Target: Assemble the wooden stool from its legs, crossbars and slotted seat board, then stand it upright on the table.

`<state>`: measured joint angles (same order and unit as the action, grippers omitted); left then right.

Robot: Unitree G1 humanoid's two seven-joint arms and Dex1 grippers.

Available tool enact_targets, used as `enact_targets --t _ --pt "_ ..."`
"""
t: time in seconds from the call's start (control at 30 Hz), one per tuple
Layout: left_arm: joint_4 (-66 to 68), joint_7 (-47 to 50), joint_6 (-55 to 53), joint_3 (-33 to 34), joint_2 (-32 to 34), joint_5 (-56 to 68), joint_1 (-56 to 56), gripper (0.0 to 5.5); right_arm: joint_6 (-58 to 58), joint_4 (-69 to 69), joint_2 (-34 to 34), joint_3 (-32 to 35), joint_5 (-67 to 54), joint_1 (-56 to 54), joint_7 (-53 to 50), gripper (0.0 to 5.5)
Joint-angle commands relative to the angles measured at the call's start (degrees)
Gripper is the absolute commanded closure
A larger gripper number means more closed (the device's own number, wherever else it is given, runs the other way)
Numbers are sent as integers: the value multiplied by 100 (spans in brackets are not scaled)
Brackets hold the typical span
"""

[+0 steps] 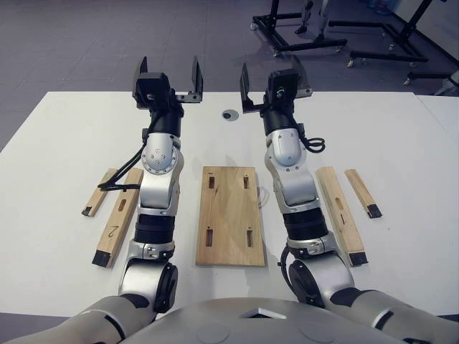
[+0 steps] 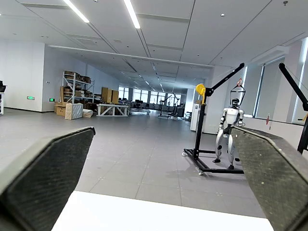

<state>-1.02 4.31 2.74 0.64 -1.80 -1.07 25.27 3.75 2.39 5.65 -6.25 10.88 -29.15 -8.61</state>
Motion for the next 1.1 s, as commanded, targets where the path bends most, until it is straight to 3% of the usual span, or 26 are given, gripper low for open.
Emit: enact_targets --t 0.03,0.6,0.9,1.1 --pt "70 -27 31 -36 86 -110 52 10 82 -17 39 7 66 -35 -97 36" --pt "59 -220 -951 96 -105 468 -82 10 122 -54 84 -2 -57 20 -12 36" --pt "107 102 -1634 -8 -5 50 -4 10 152 35 104 128 -2 -23 -156 36" --pt "145 -193 -1577 -220 22 64 51 10 30 52 104 147 42 -51 -249 36"
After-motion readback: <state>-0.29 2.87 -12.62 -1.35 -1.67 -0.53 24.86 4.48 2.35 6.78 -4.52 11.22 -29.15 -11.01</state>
